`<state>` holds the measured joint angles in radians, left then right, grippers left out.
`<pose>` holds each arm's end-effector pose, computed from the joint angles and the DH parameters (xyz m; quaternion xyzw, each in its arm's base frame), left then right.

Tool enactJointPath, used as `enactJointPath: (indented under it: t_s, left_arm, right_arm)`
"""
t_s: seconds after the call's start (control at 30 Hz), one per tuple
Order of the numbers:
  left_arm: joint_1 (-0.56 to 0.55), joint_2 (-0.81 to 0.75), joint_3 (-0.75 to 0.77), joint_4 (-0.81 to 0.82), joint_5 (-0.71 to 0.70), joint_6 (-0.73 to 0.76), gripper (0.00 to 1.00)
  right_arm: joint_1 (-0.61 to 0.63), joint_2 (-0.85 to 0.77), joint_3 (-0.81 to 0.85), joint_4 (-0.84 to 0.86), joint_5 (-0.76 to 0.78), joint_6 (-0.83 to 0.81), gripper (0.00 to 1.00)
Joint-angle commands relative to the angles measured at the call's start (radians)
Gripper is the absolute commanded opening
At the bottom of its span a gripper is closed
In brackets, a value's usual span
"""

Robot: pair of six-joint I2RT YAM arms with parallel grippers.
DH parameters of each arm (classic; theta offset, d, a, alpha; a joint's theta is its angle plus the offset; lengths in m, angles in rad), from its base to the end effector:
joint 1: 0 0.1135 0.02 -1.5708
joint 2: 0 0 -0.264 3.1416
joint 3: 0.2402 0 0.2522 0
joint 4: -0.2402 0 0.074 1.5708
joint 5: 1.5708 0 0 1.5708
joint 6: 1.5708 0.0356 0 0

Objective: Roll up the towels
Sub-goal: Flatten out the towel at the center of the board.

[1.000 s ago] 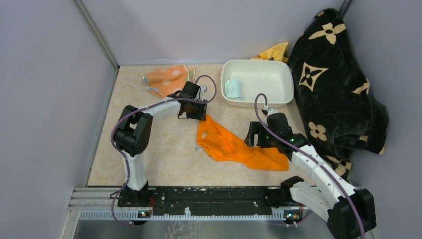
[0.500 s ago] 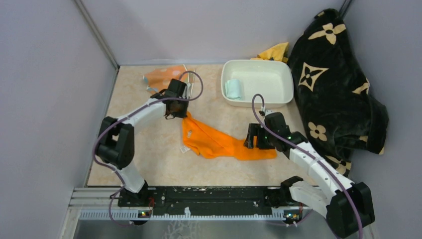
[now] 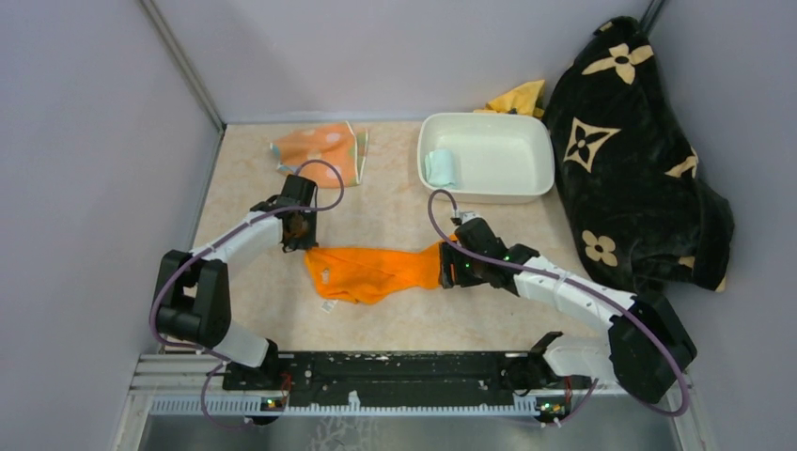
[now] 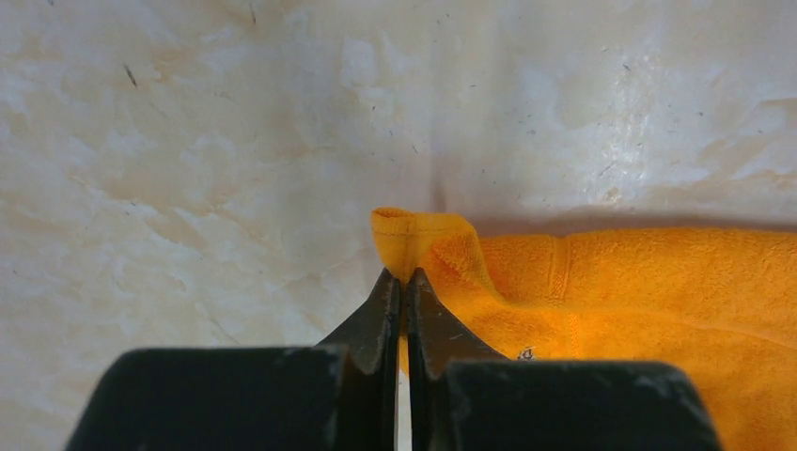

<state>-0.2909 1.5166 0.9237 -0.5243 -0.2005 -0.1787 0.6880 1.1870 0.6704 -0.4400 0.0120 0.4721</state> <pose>0.2799 -0.0764 0.1921 0.0319 0.9692 0.0428 0.2403 0.1756 0.1438 0.1999 -0.1009 0.9478 0.1609 0.2560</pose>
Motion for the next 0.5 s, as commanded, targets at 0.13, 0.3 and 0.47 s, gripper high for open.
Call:
enactJointPath:
  t_s: [0.13, 0.3, 0.47]
  left_arm:
    - [0.003, -0.021, -0.005, 0.050, -0.015, -0.010, 0.03]
    - [0.002, -0.019, -0.008, 0.053, -0.002, -0.015, 0.03]
    - [0.002, -0.020, -0.006, 0.055, 0.008, -0.018, 0.03]
  right_arm:
    - [0.015, 0.040, -0.103, 0.293, 0.147, 0.238, 0.62]
    - [0.014, 0.058, -0.119, 0.281, 0.218, 0.317, 0.63]
    - [0.013, 0.065, -0.189, 0.440, 0.208, 0.326, 0.57]
